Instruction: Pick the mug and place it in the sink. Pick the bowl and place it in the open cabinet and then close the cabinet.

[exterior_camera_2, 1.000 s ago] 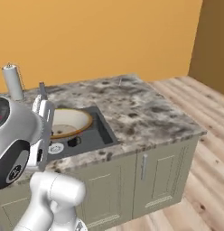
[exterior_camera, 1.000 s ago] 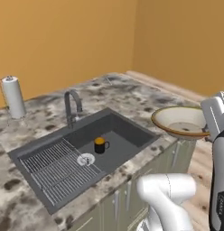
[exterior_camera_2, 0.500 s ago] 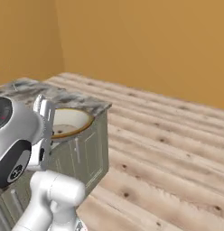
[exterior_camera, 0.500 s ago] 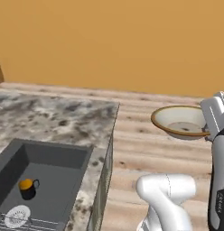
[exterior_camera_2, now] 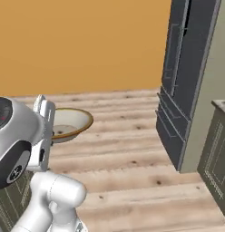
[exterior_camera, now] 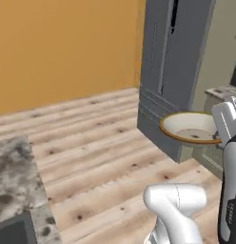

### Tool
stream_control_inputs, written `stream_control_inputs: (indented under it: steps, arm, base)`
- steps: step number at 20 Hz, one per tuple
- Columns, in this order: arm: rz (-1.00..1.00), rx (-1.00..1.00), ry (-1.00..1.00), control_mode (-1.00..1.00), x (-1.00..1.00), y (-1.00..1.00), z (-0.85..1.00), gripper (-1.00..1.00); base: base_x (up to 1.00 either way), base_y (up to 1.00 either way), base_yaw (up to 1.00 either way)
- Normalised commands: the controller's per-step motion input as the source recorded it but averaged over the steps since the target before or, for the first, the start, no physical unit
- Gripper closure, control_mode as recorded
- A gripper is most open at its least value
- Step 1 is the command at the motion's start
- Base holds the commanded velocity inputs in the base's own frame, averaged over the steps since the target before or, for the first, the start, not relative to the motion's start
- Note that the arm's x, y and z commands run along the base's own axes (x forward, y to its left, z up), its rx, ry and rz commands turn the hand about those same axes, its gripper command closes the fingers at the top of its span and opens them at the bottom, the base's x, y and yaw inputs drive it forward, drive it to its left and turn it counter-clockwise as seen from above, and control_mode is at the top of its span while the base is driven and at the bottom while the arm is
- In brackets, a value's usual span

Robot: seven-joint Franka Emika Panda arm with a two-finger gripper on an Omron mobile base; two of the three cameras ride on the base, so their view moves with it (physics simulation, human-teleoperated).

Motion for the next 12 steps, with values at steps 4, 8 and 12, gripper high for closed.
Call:
stream_control_inputs:
  steps: [4,8,12]
  arm:
    - [0.00,0.00,0.00,1.00,0.00,0.00,0.00,1.00]
    - [0.00,0.00,0.00,1.00,0.00,0.00,0.00,1.00]
    - [0.00,0.00,0.00,1.00,0.00,0.00,0.00,1.00]
  base:
    - [0.00,0.00,-1.00]
    - [0.00,0.00,-0.96]
    - [0.00,-0.06,-0.93]
